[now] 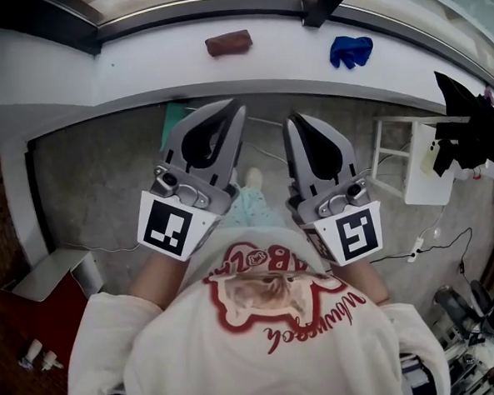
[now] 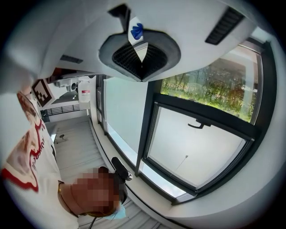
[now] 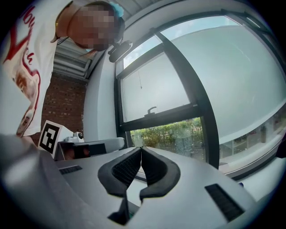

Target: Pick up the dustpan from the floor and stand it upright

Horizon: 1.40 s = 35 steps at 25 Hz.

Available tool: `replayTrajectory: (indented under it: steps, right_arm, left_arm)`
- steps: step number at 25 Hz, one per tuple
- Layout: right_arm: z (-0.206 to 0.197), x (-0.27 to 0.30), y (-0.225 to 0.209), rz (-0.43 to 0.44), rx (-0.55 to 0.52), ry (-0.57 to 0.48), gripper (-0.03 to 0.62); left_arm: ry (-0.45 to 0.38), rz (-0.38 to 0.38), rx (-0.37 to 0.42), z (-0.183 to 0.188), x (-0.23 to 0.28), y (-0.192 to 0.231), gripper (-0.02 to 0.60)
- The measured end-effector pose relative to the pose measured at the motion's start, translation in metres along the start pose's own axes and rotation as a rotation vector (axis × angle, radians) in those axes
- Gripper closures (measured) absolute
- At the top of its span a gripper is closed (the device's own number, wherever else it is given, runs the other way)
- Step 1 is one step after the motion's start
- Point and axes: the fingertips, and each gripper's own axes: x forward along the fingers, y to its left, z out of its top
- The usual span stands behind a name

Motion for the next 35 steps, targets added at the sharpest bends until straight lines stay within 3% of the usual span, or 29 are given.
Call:
replayTrajectory:
  steps: [8,23,35]
  right_arm:
    - [-0.06,0.041,-0.021,0.052,0.002,0.067,0.569]
    - [-0.176,0.084,-0.054,-0.015,0.061,0.127,0.569]
    - [-0.293,0.099,-0.056,-0.012,0.058,0.173,0.569]
  left_arm:
    - [0.062,0.054,-0.027,-0.054,0.016,0.045,0.563]
    - [0.12,0.147,-0.048,-0.171,0.012,0.11,0.563]
    - [0.162,0.186,-0.093,-0.283,-0.007,0.149,0.563]
